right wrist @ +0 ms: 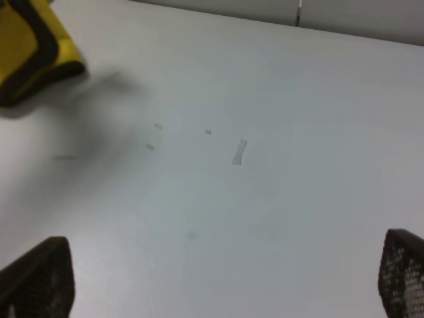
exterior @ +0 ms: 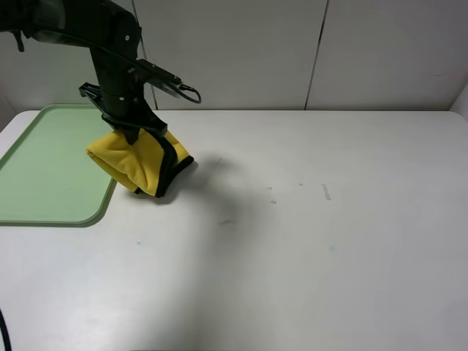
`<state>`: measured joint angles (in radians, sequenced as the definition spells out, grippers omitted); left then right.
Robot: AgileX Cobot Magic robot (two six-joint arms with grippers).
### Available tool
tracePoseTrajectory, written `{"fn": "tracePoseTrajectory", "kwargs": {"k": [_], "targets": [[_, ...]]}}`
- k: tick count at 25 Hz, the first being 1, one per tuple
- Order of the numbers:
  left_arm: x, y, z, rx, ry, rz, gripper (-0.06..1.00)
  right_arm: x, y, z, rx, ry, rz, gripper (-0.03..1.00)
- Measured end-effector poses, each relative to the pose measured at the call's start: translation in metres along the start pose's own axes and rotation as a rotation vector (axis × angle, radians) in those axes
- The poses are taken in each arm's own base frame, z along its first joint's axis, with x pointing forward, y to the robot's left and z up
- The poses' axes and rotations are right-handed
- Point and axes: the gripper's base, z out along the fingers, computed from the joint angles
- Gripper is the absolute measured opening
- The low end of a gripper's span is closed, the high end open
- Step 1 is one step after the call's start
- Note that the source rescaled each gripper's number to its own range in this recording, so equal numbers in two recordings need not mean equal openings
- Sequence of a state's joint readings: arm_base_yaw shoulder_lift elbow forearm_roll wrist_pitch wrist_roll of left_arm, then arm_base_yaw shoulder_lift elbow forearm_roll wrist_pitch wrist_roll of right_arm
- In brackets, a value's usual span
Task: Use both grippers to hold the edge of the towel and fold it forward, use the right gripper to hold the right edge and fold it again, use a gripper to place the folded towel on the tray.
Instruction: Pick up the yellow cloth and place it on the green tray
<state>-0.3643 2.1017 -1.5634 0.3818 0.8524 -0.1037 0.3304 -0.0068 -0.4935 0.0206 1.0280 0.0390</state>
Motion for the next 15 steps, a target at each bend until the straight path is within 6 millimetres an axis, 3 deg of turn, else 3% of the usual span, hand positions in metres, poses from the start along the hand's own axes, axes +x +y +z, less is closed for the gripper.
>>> {"fn": "tracePoseTrajectory", "kwargs": {"k": [9,15], "targets": [[0.027,0.085,0.021,-0.06,0.058,-0.162,0.14,0.0,0.0,0.0,0.0,0.0,0.0,1.0],[0.044,0.12,0.028,-0.084,0.087,-0.242,0.14,0.0,0.0,0.0,0.0,0.0,0.0,1.0]]}}
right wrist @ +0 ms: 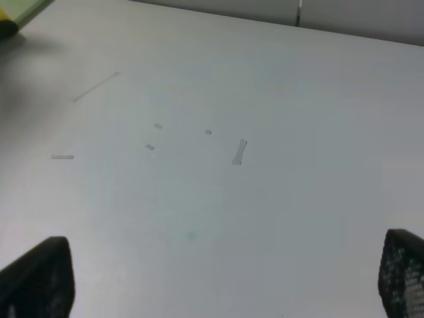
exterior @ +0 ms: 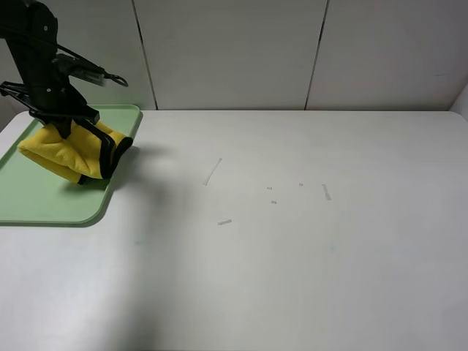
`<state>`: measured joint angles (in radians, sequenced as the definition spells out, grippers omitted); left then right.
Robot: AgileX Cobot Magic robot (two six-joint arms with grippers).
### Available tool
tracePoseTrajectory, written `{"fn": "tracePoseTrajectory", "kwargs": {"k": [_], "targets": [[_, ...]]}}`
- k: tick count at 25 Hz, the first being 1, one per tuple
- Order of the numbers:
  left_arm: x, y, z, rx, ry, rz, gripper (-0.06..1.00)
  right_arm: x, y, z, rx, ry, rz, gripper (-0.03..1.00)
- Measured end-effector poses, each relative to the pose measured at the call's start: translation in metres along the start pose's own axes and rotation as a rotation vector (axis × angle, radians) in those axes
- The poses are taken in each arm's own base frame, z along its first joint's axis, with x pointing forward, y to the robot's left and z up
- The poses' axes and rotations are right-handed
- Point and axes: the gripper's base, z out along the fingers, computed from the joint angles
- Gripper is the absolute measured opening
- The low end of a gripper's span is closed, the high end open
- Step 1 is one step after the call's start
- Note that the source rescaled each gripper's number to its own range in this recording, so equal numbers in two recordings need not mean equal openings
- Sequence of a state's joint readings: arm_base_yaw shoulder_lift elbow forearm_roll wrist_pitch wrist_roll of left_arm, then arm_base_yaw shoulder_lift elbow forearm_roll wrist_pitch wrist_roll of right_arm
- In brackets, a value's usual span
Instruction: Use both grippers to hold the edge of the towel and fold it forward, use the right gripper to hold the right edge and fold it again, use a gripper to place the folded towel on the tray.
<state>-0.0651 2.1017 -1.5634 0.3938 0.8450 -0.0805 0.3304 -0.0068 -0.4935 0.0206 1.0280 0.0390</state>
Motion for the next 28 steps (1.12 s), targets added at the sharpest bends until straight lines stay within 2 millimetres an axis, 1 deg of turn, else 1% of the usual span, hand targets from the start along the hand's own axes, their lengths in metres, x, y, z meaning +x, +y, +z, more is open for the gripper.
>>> {"fn": "tracePoseTrajectory", "kwargs": {"k": [4,9,10,11,12,13,14,15,17,21,28], "targets": [[0.003,0.011,0.003,-0.007,0.008,-0.023,0.14,0.0,0.0,0.0,0.0,0.0,0.0,1.0],[0.003,0.013,0.004,-0.009,0.01,-0.027,0.15,0.0,0.0,0.0,0.0,0.0,0.0,1.0],[0.003,0.013,0.004,-0.009,0.01,-0.027,0.21,0.0,0.0,0.0,0.0,0.0,0.0,1.0],[0.003,0.013,0.004,-0.009,0.01,-0.025,0.31,0.0,0.0,0.0,0.0,0.0,0.0,1.0],[0.003,0.013,0.004,-0.009,0.01,-0.025,0.44,0.0,0.0,0.0,0.0,0.0,0.0,1.0],[0.003,0.013,0.004,-0.009,0.01,-0.025,0.61,0.0,0.0,0.0,0.0,0.0,0.0,1.0],[0.003,0.013,0.004,-0.009,0.011,-0.025,0.76,0.0,0.0,0.0,0.0,0.0,0.0,1.0],[0.003,0.013,0.004,-0.009,0.011,-0.021,0.85,0.0,0.0,0.0,0.0,0.0,0.0,1.0],[0.004,0.013,0.004,-0.014,0.018,-0.004,0.94,0.0,0.0,0.0,0.0,0.0,0.0,1.0],[0.006,0.014,0.003,-0.024,0.044,0.02,0.99,0.0,0.0,0.0,0.0,0.0,0.0,1.0],[0.012,0.015,0.0,-0.031,0.11,0.024,1.0,0.0,0.0,0.0,0.0,0.0,0.0,1.0]]}}
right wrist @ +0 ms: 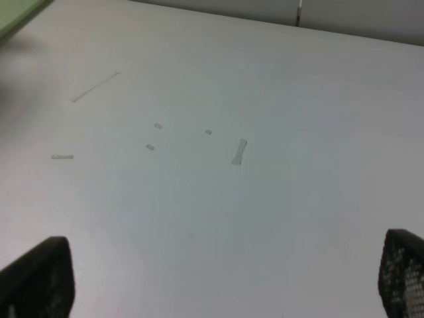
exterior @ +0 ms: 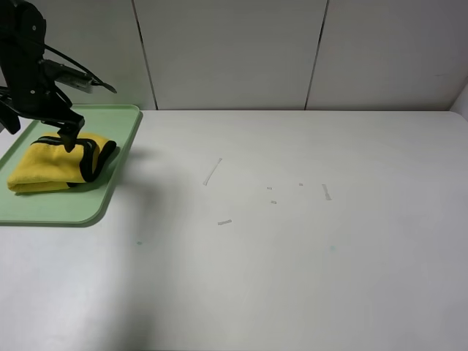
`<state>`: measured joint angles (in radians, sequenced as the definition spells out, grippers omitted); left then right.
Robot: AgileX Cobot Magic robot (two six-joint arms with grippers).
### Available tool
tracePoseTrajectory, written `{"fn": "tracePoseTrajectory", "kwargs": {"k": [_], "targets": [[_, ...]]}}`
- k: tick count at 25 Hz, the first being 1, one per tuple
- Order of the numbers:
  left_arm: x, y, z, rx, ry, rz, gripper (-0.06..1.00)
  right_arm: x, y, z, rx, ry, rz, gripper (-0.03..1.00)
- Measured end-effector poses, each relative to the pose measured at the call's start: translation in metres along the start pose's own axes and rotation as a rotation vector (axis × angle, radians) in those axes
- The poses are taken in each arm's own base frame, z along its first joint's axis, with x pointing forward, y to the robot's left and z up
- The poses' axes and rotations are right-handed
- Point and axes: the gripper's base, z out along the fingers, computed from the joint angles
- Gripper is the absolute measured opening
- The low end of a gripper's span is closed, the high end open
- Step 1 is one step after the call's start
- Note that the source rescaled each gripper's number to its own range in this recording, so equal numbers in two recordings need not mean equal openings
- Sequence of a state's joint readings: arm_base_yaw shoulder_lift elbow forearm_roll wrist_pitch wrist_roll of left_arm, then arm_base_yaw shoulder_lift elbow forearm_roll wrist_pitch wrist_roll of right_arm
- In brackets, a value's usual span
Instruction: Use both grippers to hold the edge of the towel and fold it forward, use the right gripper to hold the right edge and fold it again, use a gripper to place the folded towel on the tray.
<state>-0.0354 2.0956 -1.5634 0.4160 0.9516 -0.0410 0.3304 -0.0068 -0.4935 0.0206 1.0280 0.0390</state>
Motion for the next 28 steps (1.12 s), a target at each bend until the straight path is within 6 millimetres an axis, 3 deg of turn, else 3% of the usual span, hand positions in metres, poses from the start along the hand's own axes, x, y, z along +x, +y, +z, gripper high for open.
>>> {"fn": "tracePoseTrajectory", "kwargs": {"k": [5,10,14,20,28], "targets": [[0.003,-0.001,-0.024,-0.006,0.002,0.0,1.0,0.0,0.0,0.0,0.0,0.0,0.0,1.0],[0.012,-0.004,-0.07,-0.005,-0.027,0.001,1.0,0.0,0.0,0.0,0.0,0.0,0.0,1.0],[0.032,-0.018,-0.108,0.02,-0.063,0.022,1.0,0.0,0.0,0.0,0.0,0.0,0.0,1.0],[0.079,-0.034,-0.164,0.094,-0.132,0.034,1.0,0.0,0.0,0.0,0.0,0.0,0.0,1.0],[0.169,-0.026,-0.218,0.121,-0.295,0.002,1.0,0.0,0.0,0.0,0.0,0.0,0.0,1.0]]}}
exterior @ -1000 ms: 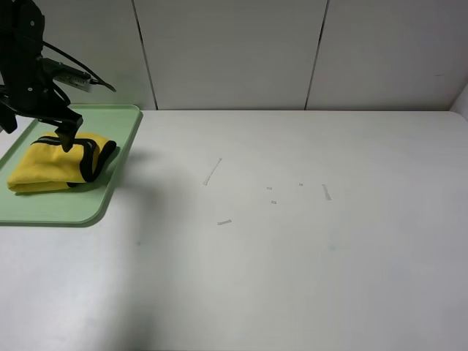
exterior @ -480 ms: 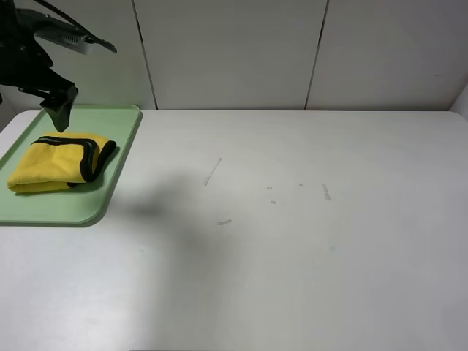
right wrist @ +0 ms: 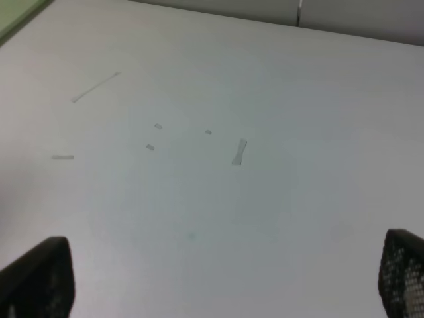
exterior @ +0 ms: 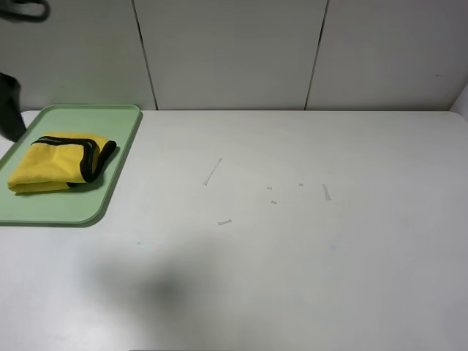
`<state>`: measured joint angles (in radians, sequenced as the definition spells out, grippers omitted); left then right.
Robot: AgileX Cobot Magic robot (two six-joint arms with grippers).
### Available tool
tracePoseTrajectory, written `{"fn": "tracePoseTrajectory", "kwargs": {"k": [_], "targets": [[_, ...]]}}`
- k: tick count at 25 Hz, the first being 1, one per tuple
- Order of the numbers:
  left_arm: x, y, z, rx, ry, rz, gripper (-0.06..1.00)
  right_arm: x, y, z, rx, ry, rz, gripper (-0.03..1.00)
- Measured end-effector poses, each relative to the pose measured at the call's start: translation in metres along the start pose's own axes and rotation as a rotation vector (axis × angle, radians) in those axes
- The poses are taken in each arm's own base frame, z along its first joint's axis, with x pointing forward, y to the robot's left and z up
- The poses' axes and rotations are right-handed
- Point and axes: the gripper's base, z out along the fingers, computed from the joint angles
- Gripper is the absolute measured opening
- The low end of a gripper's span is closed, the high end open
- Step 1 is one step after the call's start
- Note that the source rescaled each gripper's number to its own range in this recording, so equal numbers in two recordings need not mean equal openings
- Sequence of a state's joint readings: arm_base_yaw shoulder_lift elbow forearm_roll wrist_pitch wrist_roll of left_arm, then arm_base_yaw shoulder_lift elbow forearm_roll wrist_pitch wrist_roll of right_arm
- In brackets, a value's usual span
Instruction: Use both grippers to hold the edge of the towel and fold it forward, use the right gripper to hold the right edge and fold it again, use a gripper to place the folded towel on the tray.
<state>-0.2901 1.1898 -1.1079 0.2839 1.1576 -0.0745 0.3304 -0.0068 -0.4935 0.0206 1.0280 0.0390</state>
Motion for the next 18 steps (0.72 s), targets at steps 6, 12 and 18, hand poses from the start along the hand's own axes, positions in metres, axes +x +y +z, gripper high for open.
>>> {"fn": "tracePoseTrajectory", "kwargs": {"k": [6,12,18], "targets": [[0.055,0.003,-0.03,0.027,-0.1,-0.039,1.0,0.0,0.0,0.0,0.0,0.0,0.0,1.0],[0.122,-0.001,-0.045,0.077,-0.221,-0.088,1.0,0.0,0.0,0.0,0.0,0.0,0.0,1.0],[0.18,-0.012,-0.033,0.135,-0.319,-0.124,1.0,0.0,0.0,0.0,0.0,0.0,0.0,1.0]]}}
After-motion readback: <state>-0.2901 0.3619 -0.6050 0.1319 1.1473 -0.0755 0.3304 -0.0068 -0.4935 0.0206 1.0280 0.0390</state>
